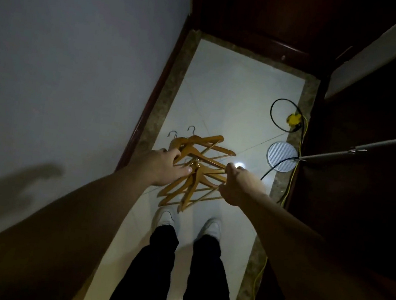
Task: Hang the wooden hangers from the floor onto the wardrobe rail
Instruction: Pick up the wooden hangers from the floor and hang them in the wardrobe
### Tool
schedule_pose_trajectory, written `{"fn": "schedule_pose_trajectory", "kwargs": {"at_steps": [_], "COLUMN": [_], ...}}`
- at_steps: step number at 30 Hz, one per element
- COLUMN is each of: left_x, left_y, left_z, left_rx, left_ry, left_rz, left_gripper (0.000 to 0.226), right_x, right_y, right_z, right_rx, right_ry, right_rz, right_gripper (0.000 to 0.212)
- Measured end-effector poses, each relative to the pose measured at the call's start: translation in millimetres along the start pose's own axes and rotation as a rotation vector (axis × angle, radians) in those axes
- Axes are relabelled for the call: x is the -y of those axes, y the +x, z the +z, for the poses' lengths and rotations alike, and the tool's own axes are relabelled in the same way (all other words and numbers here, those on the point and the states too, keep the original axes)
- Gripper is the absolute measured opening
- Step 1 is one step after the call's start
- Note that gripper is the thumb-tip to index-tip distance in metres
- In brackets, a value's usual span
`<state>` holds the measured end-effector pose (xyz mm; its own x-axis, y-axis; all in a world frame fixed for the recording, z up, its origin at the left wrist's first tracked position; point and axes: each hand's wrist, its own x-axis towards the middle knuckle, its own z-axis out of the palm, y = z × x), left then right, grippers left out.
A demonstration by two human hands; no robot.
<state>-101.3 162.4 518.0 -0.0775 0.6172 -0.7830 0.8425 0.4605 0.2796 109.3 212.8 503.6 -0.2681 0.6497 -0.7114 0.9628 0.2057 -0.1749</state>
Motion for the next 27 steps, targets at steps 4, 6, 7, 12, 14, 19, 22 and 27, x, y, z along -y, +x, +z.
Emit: {"fn": "schedule_pose_trajectory", "kwargs": {"at_steps": [4, 6, 7, 12, 14, 19, 22, 27], "left_x": [-4.6, -5.4, -5.5, 0.2, 6.4, 20.9, 36.0, 63.4], "left_y": [25.9, 43.2, 53.5, 120.3, 150.0, 220.4, 262.4, 344.2], "left_z": [20.7, 31.3, 36.8, 73.1, 97.3, 165.6, 194.8, 222.0], "left_rx": [0.027, 0.038, 0.041, 0.062, 0.071, 0.144, 0.188, 0.185], "left_ry": [-0.05, -0.057, -0.063, -0.097, -0.168, -0.195, -0.168, -0.168], "left_rz": [-0.032, -0.038, -0.045, -0.081, -0.107, -0.152, -0.148, -0.164], "left_gripper": [0.075, 0.074, 0.075, 0.077, 0.079, 0.071, 0.072, 0.074], "right_x": [-11.4, -20.3, -24.8, -48.5, -58.0, -78.3, -84.4, -94.9], "right_y": [30.6, 51.1, 62.4, 131.5, 160.8, 222.0, 255.8, 324.7], "right_z": [11.2, 17.3, 19.9, 43.8, 67.8, 148.6, 194.7, 246.9], "right_rx": [0.027, 0.048, 0.064, 0.096, 0.099, 0.193, 0.228, 0.21], "right_ry": [-0.027, -0.042, -0.049, -0.076, -0.062, -0.109, -0.142, -0.15], "right_rz": [-0.023, -0.037, -0.045, -0.065, -0.054, -0.074, -0.087, -0.05], "right_gripper": [0.038, 0.042, 0.045, 0.046, 0.041, 0.049, 0.052, 0.056]}}
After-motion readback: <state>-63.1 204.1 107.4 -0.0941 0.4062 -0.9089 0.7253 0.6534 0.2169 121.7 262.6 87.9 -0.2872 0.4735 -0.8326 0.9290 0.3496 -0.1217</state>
